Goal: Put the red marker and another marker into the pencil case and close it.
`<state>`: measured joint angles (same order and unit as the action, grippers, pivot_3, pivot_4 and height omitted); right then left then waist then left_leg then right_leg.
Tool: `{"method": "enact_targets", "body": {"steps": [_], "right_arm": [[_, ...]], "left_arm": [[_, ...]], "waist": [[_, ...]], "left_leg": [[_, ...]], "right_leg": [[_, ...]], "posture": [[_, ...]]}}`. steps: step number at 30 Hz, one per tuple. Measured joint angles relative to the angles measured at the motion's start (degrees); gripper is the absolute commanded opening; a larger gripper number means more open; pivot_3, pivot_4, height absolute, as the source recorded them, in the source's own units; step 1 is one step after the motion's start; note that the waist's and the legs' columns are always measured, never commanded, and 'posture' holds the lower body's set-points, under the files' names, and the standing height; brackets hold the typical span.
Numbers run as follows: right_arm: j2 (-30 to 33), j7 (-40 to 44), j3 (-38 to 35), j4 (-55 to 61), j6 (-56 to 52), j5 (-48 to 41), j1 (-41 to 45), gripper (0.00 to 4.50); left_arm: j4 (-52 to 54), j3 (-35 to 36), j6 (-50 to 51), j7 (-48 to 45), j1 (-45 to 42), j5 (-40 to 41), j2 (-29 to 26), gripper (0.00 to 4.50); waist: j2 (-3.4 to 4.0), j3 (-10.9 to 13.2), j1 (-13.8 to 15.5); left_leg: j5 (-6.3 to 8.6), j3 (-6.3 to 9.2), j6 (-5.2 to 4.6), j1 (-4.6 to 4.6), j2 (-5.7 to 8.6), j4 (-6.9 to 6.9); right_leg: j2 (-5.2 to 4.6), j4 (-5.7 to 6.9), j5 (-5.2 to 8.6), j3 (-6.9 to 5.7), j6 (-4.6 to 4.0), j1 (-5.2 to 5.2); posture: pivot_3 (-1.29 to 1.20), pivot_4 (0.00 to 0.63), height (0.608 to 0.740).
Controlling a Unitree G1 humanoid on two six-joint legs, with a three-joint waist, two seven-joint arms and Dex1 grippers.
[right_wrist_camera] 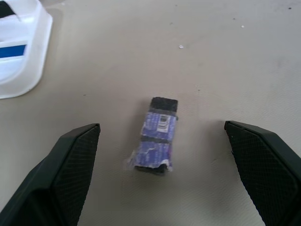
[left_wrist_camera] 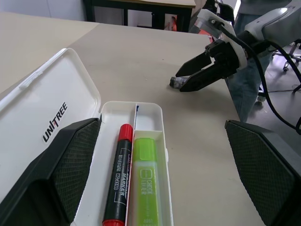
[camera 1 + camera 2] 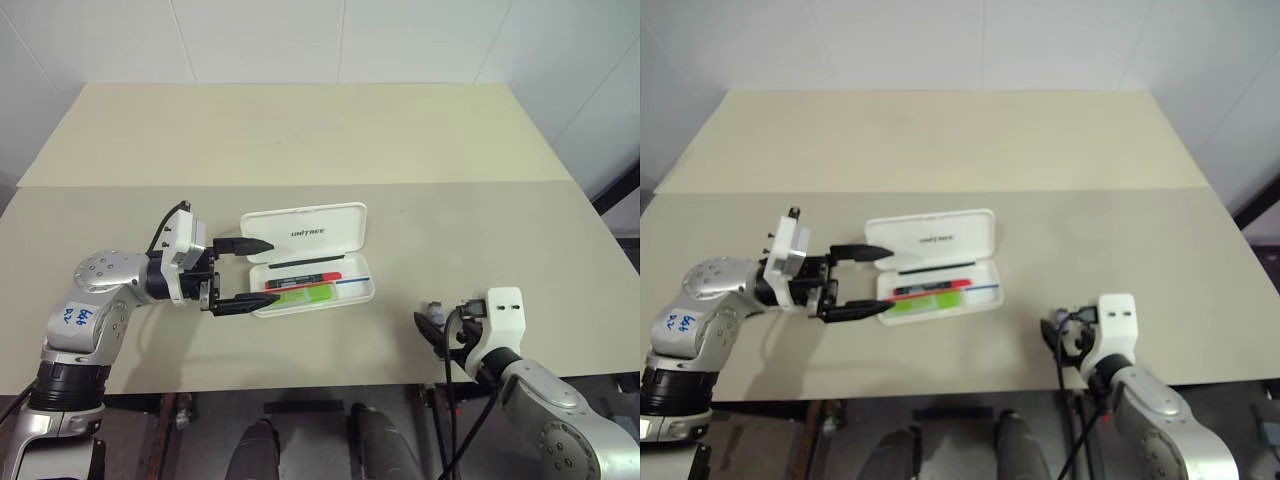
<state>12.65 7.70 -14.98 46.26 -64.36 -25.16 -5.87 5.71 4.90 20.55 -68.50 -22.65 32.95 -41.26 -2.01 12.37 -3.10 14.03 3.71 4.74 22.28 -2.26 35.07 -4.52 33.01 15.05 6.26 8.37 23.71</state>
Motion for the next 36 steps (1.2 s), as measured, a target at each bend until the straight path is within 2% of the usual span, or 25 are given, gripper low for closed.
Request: {"method": "enact_targets", "body": {"steps": [5, 8, 18, 22, 25, 30, 33, 36], "right_arm": [[0.19, 0.02, 1.68, -2.04, 4.03, 1.63, -0.51, 4.47], [0.37, 0.03, 2.47, -3.62, 6.15, 2.54, -0.47, 3.86], [1.15, -0.10, 3.45, -6.22, 9.46, 5.03, -0.02, 0.40], [3.07, 0.84, 4.00, -7.60, 10.34, 5.08, 0.95, 0.39], [7.00, 4.67, 5.25, -10.20, 12.50, 4.94, 3.63, 0.39], [18.35, 20.46, 6.67, -14.25, 20.87, 2.21, 10.81, 0.39], [24.18, 31.57, 8.09, -20.95, 26.79, 0.96, 16.55, 0.39], [27.21, 38.67, 9.18, -25.97, 31.30, 1.07, 19.70, 0.39]], "left_arm": [[0.06, 0.01, 0.01, 0.13, 0.00, 0.00, -0.06, 4.50], [0.07, 0.26, 0.01, 0.21, 0.01, 0.00, -0.17, 4.50], [0.34, 0.75, 0.03, 0.99, 0.01, -0.01, -0.19, 4.50], [0.33, 0.76, 0.00, 1.19, 0.01, -0.08, -0.19, 4.50], [0.33, 0.78, -0.14, 1.08, 0.04, -0.15, -0.22, 4.50], [0.18, 1.06, -1.66, -1.19, 0.55, -0.27, -2.10, 4.50], [-0.09, 1.74, -2.51, -3.14, 0.89, -0.33, -3.95, 4.50], [-0.78, 2.11, -3.16, -4.00, 0.96, -0.44, -4.67, 4.50]], "waist": [[-0.06, -0.04, -0.08], [-0.17, -0.10, -0.12], [-0.26, -0.16, -0.31], [-0.27, -0.16, -0.36], [-0.25, -0.15, -0.39], [-0.19, -0.11, -0.24], [-0.19, -0.10, -0.16], [-0.18, -0.10, 0.01]], "left_leg": [[0.00, -0.01, 0.00, -0.02, 0.00, 0.03], [-0.01, -0.01, -0.01, -0.05, -0.01, 0.05], [-0.02, -0.03, -0.01, -0.06, -0.07, 0.02], [-0.02, -0.08, -0.01, -0.06, -0.07, 0.04], [-0.03, -0.11, -0.03, -0.07, -0.07, 0.06], [-0.01, -0.14, -0.03, -0.02, -0.08, 0.00], [0.03, -0.16, -0.07, -0.01, -0.09, 0.01], [0.08, -0.15, -0.13, -0.01, -0.09, -0.01]], "right_leg": [[0.00, -0.02, -0.02, 0.00, 0.00, -0.02], [0.00, -0.05, -0.08, 0.00, -0.05, -0.04], [0.01, -0.07, -0.10, -0.01, -0.08, -0.03], [0.01, -0.11, -0.12, 0.00, -0.10, -0.04], [0.01, -0.12, -0.16, 0.01, -0.12, -0.03], [0.02, -0.18, -0.12, 0.02, -0.06, -0.02], [0.02, -0.19, -0.09, 0.02, -0.03, -0.02], [0.02, -0.10, -0.05, 0.00, -0.01, -0.01]], "posture": [[0.00, 0.150, 0.740], [0.00, 0.150, 0.740], [0.00, 0.150, 0.740], [0.00, 0.150, 0.740], [0.00, 0.150, 0.740], [0.00, 0.150, 0.740], [0.00, 0.150, 0.740], [0.00, 0.150, 0.740]]}}
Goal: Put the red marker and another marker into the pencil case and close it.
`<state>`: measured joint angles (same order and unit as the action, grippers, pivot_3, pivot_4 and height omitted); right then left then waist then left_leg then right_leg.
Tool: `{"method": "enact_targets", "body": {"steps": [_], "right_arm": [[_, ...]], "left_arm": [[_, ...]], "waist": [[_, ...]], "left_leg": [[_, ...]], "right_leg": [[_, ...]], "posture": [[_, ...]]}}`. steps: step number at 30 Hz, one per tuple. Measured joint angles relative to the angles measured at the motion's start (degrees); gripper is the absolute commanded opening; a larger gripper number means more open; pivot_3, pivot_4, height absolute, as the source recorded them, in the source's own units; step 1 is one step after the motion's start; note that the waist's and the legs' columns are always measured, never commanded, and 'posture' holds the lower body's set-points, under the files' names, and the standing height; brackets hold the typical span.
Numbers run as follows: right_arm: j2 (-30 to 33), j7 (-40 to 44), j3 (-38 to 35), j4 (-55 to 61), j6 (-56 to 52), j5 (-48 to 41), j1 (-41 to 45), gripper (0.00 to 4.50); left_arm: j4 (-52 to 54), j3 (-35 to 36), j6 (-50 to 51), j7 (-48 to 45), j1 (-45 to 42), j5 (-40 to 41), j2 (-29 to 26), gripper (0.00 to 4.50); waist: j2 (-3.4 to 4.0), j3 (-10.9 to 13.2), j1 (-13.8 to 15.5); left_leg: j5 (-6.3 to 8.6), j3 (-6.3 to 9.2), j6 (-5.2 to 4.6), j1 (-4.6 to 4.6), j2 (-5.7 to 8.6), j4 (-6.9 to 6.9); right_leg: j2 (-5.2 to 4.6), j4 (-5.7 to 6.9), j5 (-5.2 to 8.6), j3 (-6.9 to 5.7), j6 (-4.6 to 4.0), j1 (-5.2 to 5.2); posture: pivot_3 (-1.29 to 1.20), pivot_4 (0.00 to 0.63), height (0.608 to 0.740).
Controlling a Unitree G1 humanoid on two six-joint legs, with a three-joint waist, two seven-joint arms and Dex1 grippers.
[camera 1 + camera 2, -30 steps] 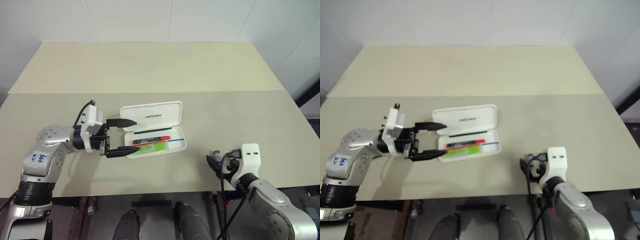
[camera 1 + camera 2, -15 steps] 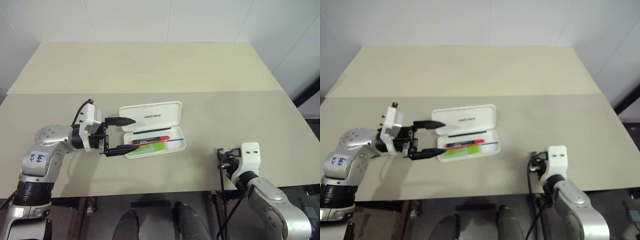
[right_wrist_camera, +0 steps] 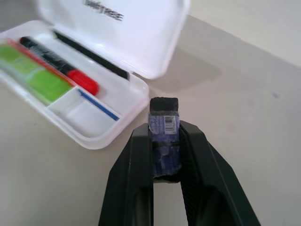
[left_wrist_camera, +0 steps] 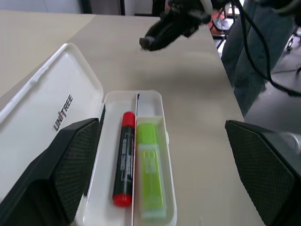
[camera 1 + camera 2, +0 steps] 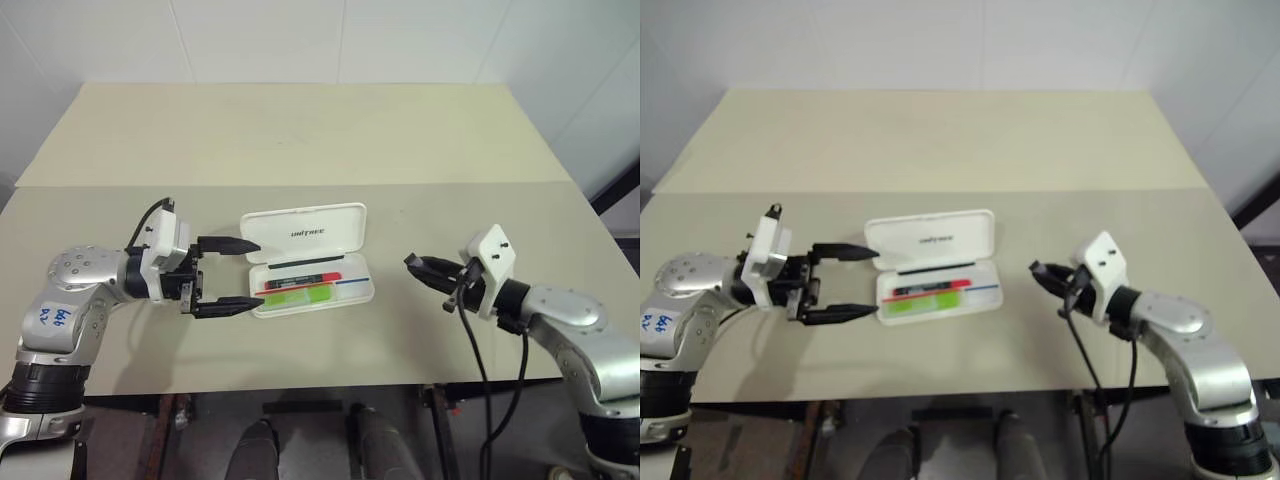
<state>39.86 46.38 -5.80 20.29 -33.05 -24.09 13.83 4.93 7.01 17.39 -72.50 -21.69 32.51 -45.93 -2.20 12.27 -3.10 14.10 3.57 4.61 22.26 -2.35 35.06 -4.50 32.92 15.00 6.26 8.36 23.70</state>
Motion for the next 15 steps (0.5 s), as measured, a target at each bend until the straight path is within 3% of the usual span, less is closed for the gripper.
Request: {"method": "enact_targets", "body": {"steps": [6, 15], "right_arm": [[2.57, 16.51, 10.87, -15.49, 14.25, 5.41, 11.77, 0.39], [-5.12, 26.82, 19.26, -39.82, 31.37, 13.73, 27.12, 0.39]], "left_arm": [[-0.40, 1.05, -0.06, 1.27, 0.62, -0.05, 0.25, 4.50], [3.09, 1.46, 0.25, 4.26, 2.82, 0.03, 1.02, 4.50]], "waist": [[0.05, 0.04, -0.36], [0.10, 0.07, -0.42]], "left_leg": [[0.02, -0.06, 0.01, -0.02, 0.00, 0.08], [0.00, -0.02, 0.03, -0.07, 0.00, 0.08]], "right_leg": [[0.00, 0.06, -0.03, 0.02, 0.07, 0.00], [0.01, 0.68, -0.19, 0.01, 0.52, 0.20]], "posture": [[0.00, 0.150, 0.740], [0.00, 0.150, 0.740]]}}
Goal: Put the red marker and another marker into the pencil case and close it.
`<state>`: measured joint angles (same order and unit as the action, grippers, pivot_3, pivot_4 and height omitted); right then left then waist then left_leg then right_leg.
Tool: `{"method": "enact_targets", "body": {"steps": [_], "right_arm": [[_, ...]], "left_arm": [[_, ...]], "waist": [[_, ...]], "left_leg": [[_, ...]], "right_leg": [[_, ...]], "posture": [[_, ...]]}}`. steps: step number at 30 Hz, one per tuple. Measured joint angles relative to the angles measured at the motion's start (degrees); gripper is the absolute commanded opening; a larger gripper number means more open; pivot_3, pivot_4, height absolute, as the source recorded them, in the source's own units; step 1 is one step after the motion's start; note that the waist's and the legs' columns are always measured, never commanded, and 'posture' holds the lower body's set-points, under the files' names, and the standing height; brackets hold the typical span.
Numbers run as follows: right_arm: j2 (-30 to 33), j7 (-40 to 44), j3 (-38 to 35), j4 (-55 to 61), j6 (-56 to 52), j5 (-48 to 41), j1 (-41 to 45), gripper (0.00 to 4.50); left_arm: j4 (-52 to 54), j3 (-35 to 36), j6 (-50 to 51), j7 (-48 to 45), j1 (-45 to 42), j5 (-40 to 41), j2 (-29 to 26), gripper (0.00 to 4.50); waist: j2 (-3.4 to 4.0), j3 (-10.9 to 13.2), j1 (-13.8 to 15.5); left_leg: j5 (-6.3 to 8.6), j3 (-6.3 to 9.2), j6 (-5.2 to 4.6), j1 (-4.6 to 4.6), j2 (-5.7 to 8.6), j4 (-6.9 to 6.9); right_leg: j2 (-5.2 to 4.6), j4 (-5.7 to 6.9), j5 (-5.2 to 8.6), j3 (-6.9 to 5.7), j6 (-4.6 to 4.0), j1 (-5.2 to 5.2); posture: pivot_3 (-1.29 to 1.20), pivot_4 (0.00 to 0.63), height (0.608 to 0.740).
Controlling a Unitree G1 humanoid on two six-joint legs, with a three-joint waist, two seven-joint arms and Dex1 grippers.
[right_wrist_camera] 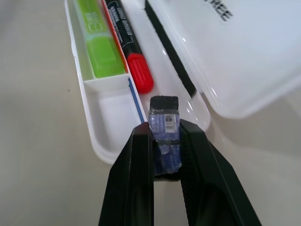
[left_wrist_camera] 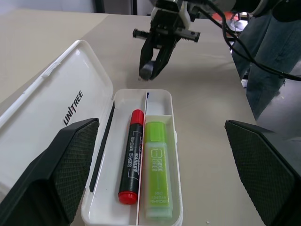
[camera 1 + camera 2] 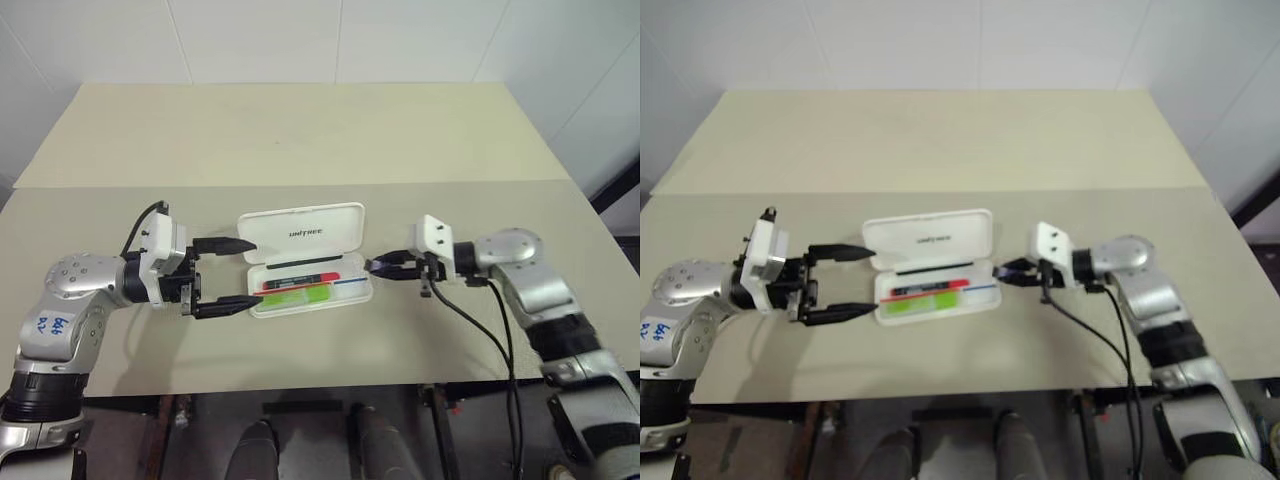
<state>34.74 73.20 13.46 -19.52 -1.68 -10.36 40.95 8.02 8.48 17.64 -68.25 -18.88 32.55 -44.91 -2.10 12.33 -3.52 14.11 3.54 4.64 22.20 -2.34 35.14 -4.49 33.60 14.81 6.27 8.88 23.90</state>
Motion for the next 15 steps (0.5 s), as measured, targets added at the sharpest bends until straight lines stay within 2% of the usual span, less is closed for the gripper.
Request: {"method": "enact_targets", "body": {"steps": [2, 6, 15], "right_arm": [[-0.76, 1.19, 0.49, -2.32, 1.35, 0.82, 1.47, 0.39], [-3.29, 3.11, 1.67, -4.69, 1.90, 1.41, 4.04, 0.39], [-4.97, 4.84, 2.48, -4.81, 1.73, 1.71, 3.78, 0.39]], "left_arm": [[0.65, 0.08, 0.04, 0.24, 0.38, 0.16, -0.01, 4.50], [2.03, 1.05, 0.98, 1.58, 2.73, 0.51, -0.07, 4.50], [3.62, 2.20, 1.77, 3.15, 4.12, 1.00, -0.08, 4.50]], "waist": [[0.04, 0.02, 0.13], [0.05, 0.03, -0.01], [0.08, 0.04, 0.03]], "left_leg": [[0.00, 0.01, 0.01, 0.00, 0.00, 0.00], [0.01, 0.01, 0.01, -0.01, 0.00, 0.00], [0.00, 0.01, 0.03, -0.02, 0.00, 0.01]], "right_leg": [[0.00, 0.02, -0.13, 0.00, 0.27, 0.00], [0.01, 0.04, -0.13, -0.01, 0.26, 0.01], [0.01, 0.11, -0.12, -0.01, 0.25, 0.02]], "posture": [[0.00, 0.150, 0.740], [0.00, 0.150, 0.740], [0.00, 0.150, 0.740]]}}
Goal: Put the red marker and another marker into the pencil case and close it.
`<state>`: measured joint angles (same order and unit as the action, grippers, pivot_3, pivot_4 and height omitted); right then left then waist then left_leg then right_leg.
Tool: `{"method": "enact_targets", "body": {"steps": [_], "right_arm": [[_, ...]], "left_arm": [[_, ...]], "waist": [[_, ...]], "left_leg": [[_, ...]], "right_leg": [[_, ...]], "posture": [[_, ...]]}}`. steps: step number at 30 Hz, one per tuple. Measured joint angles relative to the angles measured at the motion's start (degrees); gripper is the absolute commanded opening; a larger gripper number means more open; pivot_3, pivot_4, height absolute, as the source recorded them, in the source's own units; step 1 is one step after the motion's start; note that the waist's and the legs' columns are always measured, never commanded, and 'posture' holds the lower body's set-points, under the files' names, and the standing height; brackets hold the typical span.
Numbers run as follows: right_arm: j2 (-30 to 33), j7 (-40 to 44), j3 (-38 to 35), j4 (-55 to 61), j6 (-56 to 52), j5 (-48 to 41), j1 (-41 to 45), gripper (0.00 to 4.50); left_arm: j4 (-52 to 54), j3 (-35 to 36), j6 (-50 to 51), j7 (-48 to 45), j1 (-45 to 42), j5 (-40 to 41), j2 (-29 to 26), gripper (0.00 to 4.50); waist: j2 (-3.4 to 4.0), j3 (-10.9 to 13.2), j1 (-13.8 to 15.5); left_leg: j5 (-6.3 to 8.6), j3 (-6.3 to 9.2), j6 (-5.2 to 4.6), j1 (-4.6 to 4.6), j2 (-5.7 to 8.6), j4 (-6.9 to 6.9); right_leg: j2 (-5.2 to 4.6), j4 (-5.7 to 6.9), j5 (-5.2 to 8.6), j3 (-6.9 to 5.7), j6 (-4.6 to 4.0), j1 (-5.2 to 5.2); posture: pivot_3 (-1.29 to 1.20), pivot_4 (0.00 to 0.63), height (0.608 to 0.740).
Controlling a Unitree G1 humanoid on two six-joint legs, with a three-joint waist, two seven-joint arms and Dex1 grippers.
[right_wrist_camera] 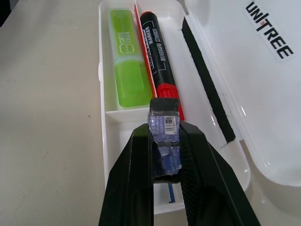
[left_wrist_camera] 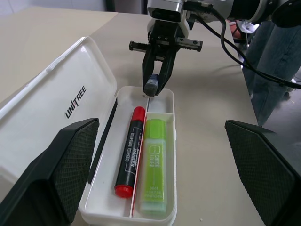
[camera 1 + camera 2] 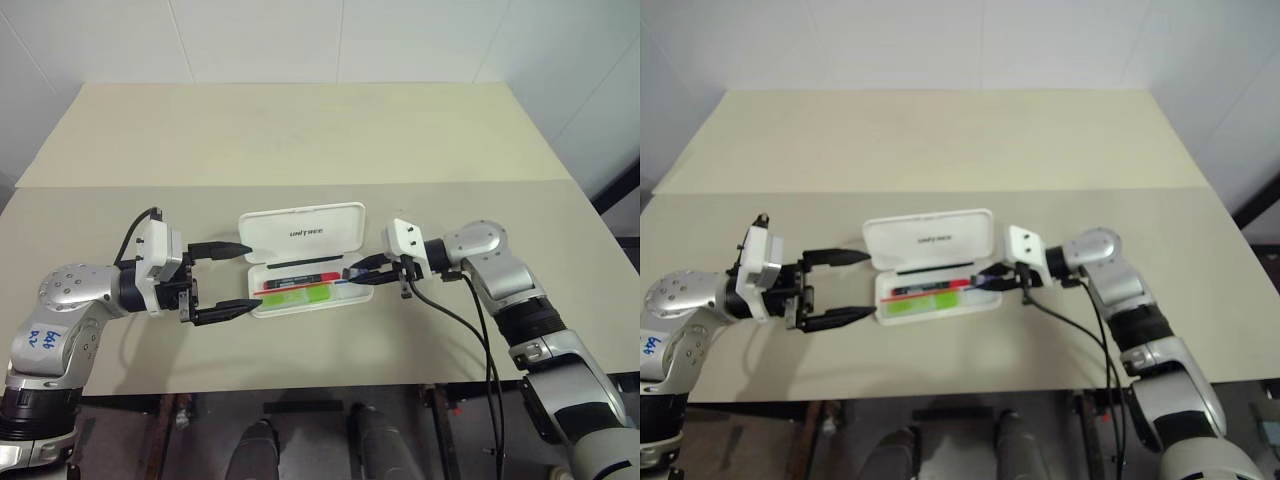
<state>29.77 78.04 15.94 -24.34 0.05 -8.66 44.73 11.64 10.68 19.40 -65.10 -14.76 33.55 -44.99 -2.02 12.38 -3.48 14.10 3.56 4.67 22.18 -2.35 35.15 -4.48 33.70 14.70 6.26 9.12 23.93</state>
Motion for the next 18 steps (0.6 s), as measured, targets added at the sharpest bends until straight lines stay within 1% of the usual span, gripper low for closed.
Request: {"method": "enact_targets", "body": {"steps": [6, 14, 16, 18], "right_arm": [[-0.93, 0.41, 1.62, -0.06, 0.08, 1.74, -0.54, 0.39], [-1.41, 0.57, 1.68, -0.70, 0.64, 2.28, -1.07, 0.39], [-1.65, 0.43, 1.67, -1.23, 1.27, 2.52, -1.02, 1.16], [-2.23, 0.17, 1.12, -2.25, 2.67, 2.64, -0.48, 1.71]], "left_arm": [[1.27, 0.32, 0.34, 0.51, 0.28, 0.13, -0.01, 4.50], [1.37, 0.44, 0.52, 0.74, 0.48, 0.16, -0.01, 4.50], [1.38, 0.44, 0.52, 0.78, 0.48, 0.16, -0.01, 4.50], [1.37, 0.44, 0.52, 0.82, 0.47, 0.16, -0.01, 4.50]], "waist": [[0.00, 0.00, 0.00], [0.00, 0.00, -0.03], [0.00, 0.00, -0.03], [0.00, 0.00, -0.13]], "left_leg": [[0.00, 0.00, 0.01, 0.00, 0.00, 0.00], [0.00, 0.00, 0.01, -0.02, 0.00, 0.00], [0.00, 0.00, 0.01, -0.02, 0.00, 0.00], [0.00, 0.00, 0.01, -0.05, 0.00, 0.00]], "right_leg": [[0.00, 0.01, 0.00, 0.00, 0.00, 0.00], [0.00, 0.03, 0.00, 0.00, 0.00, 0.00], [0.00, 0.03, 0.00, 0.00, 0.00, 0.00], [0.00, 0.04, 0.00, 0.00, 0.01, -0.01]], "posture": [[0.00, 0.150, 0.740], [0.00, 0.150, 0.740], [0.00, 0.150, 0.740], [0.00, 0.150, 0.740]]}}
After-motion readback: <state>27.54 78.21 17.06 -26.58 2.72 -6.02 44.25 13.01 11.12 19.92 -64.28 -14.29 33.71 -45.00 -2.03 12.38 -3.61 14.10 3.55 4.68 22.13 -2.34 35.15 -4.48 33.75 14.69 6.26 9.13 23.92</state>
